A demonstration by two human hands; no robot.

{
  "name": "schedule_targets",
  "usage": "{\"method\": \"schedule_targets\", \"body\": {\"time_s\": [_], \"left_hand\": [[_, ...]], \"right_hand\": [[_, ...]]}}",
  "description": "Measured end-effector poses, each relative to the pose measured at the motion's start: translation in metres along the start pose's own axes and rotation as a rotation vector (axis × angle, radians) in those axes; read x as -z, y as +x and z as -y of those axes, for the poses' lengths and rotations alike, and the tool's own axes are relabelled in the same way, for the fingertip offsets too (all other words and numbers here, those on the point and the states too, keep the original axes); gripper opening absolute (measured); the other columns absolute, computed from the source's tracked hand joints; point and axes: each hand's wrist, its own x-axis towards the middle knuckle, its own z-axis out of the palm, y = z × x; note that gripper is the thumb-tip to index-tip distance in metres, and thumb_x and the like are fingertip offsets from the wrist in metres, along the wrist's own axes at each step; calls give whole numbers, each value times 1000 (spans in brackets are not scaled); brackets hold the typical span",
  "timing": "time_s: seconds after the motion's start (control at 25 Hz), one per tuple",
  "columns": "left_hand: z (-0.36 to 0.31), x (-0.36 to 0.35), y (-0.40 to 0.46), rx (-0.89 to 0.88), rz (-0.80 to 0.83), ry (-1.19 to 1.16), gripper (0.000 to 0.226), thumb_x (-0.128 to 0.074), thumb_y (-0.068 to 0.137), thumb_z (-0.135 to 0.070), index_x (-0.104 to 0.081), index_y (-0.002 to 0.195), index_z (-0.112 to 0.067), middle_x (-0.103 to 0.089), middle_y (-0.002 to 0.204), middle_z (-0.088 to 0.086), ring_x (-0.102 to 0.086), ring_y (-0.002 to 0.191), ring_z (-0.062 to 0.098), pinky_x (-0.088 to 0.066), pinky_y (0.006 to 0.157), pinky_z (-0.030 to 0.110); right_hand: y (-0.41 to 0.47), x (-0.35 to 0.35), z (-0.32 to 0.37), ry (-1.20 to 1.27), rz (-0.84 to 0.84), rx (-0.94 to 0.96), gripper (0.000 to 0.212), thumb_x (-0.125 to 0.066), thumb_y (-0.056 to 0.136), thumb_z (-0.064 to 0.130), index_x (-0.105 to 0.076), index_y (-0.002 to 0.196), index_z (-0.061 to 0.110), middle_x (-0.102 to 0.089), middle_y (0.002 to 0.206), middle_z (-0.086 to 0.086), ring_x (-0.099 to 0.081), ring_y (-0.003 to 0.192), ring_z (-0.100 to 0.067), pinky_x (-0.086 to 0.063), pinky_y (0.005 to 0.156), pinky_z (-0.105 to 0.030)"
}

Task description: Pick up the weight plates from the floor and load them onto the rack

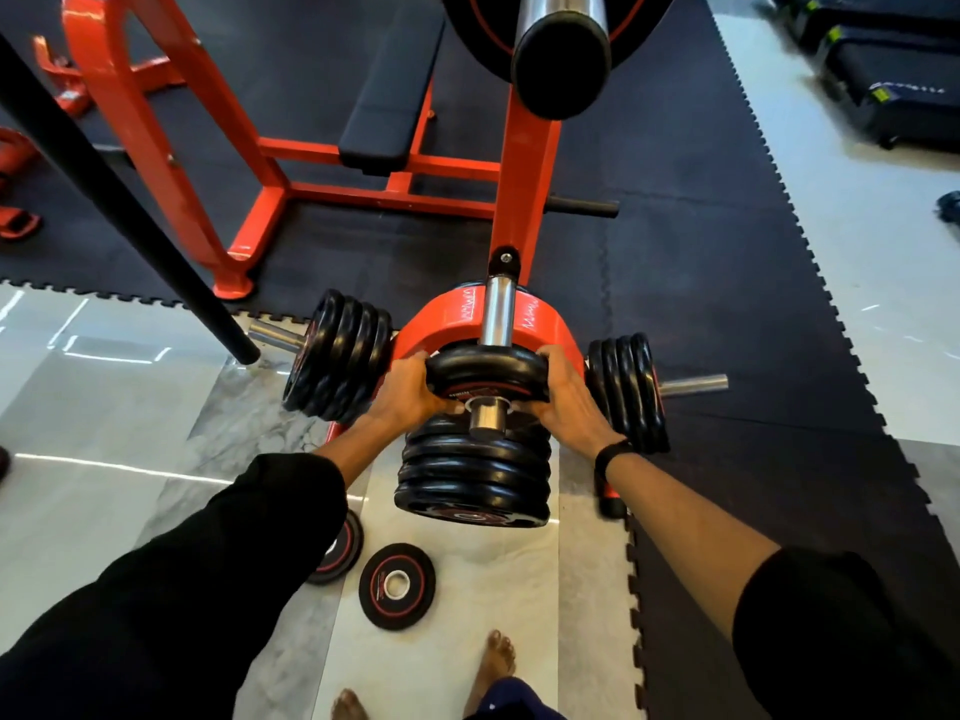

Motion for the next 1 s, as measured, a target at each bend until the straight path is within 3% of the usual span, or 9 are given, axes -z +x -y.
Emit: {"method": "schedule_targets", "body": {"time_s": [0.16,0.4,0.56,0.76,1.0], "left_hand": [[-24,2,23,69,-77,169,87,-89,60,-45,-43,125,-11,-62,120,11,-61,107,34,-51,86,50],[-41,13,80,28,-44,344,73,-87,63,-46,-49,116,-10,-65,113,12,-63,102,36,-52,83,49],[-48,18,116,62,-33,293,65,-90,62,-37,-49,105,-9,-63,108,15,-63,97,36,-54,80,48],[-46,18,151,114,-68,179,63,-91,62,-33,-50,104,-12,-57,109,13,-59,97,31,-53,82,46],[-39,17,159,112,-65,185,61,-91,60,-37,-46,96,-18,-62,103,10,-63,93,30,-55,80,48]], "right_hand": [[35,-1,-12,-65,-78,-95,60,-81,73,31,-40,115,20,-58,111,-7,-56,105,-28,-49,87,-51],[72,4,-31,24,-120,-286,63,-78,75,45,-40,118,21,-65,114,-7,-61,109,-31,-49,88,-52],[104,14,-33,-35,-156,-296,60,-77,75,47,-40,114,19,-65,110,-8,-61,105,-34,-48,87,-51],[149,31,-26,-90,-137,-334,53,-78,77,37,-33,100,22,-65,106,-7,-60,106,-35,-37,99,-66],[154,28,-33,-127,-133,-301,54,-78,78,38,-31,100,23,-66,102,-7,-63,99,-35,-43,92,-65]]}}
